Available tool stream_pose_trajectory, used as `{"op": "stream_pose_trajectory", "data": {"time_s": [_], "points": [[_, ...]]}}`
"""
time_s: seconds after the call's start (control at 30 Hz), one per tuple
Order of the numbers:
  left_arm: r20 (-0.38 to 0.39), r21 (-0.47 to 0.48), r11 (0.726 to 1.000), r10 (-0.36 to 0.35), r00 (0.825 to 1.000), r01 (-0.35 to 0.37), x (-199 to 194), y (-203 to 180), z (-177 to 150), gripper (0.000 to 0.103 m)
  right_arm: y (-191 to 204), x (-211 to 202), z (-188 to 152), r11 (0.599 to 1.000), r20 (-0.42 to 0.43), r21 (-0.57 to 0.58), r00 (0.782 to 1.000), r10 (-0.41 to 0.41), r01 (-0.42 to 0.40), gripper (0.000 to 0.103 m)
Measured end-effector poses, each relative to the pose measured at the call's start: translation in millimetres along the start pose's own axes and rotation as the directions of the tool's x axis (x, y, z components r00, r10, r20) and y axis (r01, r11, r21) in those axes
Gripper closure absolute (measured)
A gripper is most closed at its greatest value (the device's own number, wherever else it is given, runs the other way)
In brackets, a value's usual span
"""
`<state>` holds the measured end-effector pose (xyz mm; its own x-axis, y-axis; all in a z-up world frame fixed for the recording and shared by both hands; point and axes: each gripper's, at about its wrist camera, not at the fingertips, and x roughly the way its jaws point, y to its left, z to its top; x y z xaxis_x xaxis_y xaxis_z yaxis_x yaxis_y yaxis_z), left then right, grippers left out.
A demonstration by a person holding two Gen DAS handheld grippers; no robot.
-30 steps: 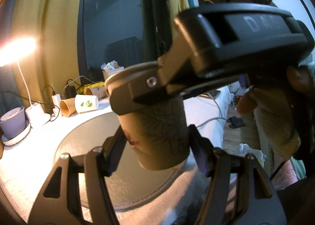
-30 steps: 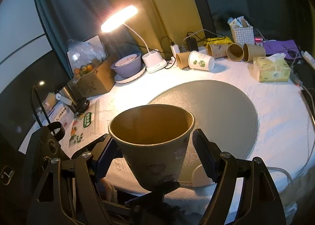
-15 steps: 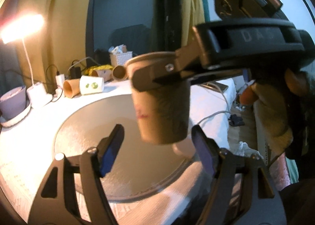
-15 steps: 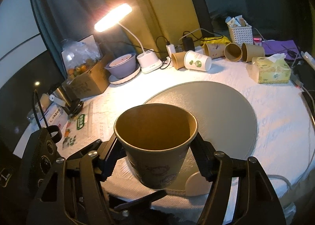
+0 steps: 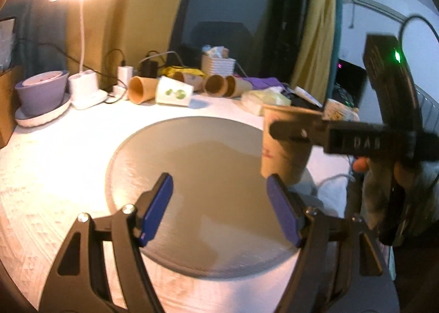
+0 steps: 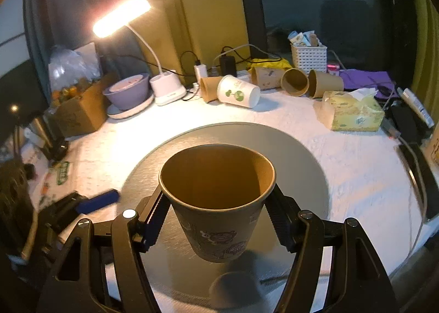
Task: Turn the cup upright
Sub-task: 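Carry the cup upright with the right gripper and lower it onto the mat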
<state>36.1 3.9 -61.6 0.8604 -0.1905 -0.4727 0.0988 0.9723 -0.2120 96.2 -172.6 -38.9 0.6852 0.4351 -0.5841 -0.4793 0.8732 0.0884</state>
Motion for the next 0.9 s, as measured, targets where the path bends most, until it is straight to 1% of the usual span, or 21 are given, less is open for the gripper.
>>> {"op": "stream_pose_trajectory", "data": {"time_s": [0.07, 0.2, 0.47, 0.9], "points": [[0.004, -0.019, 1.000, 0.007, 1.000, -0.007, 1.6, 7.6, 1.5, 0.031, 0.3, 5.5, 0.7, 1.000, 0.003, -0.009, 1.000, -0.018, 0.018, 0.032], [-0.014, -0.069, 0.998, -0.004, 1.000, 0.003, 7.3, 18.3, 2.2, 0.031, 0.1, 18.5, 2.3, 0.997, 0.013, -0.033, 0.998, -0.067, 0.067, 0.032], [-0.038, -0.136, 0.991, -0.024, 0.999, 0.018, 11.7, 29.5, 2.7, 0.031, -4.9, 38.4, 2.6, 0.992, 0.025, -0.044, 0.993, -0.114, 0.115, 0.032], [-0.046, -0.144, 0.989, -0.029, 0.999, 0.022, 14.0, 29.7, 3.2, 0.031, -4.8, 40.4, -4.1, 0.987, 0.047, -0.059, 0.988, -0.146, 0.149, 0.032]]}}
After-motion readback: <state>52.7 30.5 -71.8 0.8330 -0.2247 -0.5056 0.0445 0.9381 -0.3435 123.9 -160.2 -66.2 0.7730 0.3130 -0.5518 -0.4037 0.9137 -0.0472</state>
